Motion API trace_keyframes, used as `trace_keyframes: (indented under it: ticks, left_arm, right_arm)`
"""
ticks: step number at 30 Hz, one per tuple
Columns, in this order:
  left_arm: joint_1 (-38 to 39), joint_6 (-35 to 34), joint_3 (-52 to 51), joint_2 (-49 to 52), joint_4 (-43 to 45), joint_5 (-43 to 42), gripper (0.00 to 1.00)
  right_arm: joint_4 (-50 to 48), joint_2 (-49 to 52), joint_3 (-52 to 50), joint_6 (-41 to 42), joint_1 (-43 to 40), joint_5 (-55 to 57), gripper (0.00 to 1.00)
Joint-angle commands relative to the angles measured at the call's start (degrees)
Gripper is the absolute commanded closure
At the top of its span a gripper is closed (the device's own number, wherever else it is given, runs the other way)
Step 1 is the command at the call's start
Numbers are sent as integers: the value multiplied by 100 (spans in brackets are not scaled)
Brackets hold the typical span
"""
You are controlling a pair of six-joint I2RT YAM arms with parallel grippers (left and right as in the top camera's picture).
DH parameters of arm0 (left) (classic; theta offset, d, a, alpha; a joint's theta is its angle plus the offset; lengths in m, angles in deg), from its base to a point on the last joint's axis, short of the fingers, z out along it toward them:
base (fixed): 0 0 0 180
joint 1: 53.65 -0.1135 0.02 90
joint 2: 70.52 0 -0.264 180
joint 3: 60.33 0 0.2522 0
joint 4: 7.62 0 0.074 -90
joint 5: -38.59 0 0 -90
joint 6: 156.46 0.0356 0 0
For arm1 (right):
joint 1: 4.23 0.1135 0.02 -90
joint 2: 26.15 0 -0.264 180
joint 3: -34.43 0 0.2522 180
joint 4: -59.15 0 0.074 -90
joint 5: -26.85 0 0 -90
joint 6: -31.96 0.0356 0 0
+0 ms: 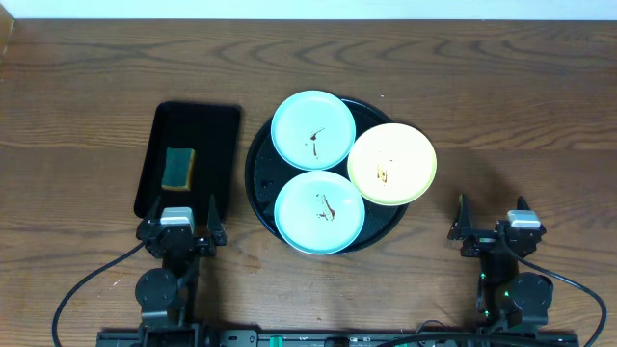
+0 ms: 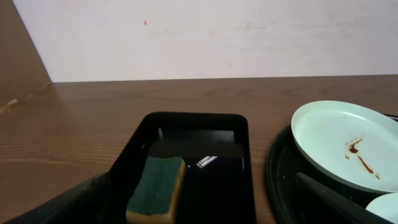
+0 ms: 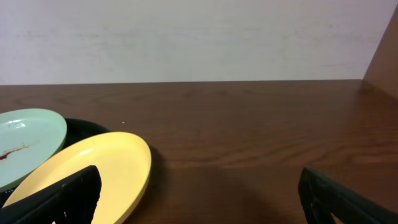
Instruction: Clean dirty plates on tray and stack at the side
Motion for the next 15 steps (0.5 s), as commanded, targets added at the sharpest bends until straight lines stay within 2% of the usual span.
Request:
trace_keyframes:
  ticks: [1, 7, 15]
  left_arm:
    - [-24, -87, -92, 11, -188, -116, 9]
    - [-24, -918, 166, 42, -684, -118, 9]
    - [-24, -981, 726, 417, -1235, -122, 9]
  right_arm:
    - [0, 13, -20, 57, -11, 55, 1]
    - [289, 13, 142, 59, -9, -13, 1]
    - [774, 323, 542, 61, -11, 175, 1]
